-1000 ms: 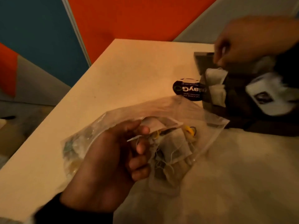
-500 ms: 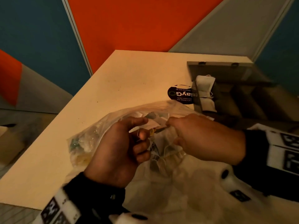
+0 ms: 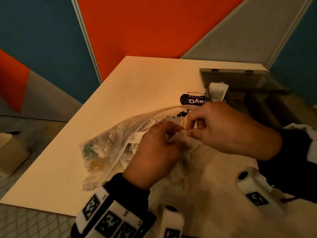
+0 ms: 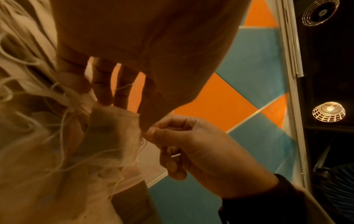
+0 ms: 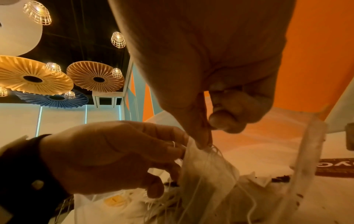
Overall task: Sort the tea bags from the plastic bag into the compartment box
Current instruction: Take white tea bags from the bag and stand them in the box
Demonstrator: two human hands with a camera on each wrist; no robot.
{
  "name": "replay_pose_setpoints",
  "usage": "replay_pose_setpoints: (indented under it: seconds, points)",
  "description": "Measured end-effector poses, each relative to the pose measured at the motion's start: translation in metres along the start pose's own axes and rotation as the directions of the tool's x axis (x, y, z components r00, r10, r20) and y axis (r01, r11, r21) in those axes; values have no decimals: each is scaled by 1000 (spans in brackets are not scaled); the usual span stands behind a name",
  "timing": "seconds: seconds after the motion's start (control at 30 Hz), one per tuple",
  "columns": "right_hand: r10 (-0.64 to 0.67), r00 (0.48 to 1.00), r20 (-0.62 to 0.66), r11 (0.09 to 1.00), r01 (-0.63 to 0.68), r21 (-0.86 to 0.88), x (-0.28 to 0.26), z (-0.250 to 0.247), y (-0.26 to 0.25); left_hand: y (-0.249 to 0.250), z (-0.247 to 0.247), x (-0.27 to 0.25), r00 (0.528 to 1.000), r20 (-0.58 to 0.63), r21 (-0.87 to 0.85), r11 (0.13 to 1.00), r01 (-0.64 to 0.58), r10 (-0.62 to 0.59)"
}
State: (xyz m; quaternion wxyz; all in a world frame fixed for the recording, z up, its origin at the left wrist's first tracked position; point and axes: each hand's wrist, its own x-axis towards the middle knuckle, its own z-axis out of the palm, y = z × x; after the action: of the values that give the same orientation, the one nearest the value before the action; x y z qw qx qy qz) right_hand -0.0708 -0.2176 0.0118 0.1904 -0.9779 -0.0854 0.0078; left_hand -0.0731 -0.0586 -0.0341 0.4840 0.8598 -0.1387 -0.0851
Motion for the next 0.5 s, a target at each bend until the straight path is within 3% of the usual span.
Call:
replay_pose_setpoints:
  seconds: [0.2, 0.33, 0.5]
  points:
    - [38, 999, 25, 997, -40, 65, -2, 3, -1, 4, 3, 10, 991, -131, 24, 1000, -10, 13]
    - [31, 991, 133, 993, -46, 111, -5, 7, -6, 3, -3, 8, 981, -181, 24, 997, -67, 71]
    - [10, 1000, 22, 994, -12, 106, 0, 8, -4, 0, -10, 1, 978, -187, 116, 991, -67, 88]
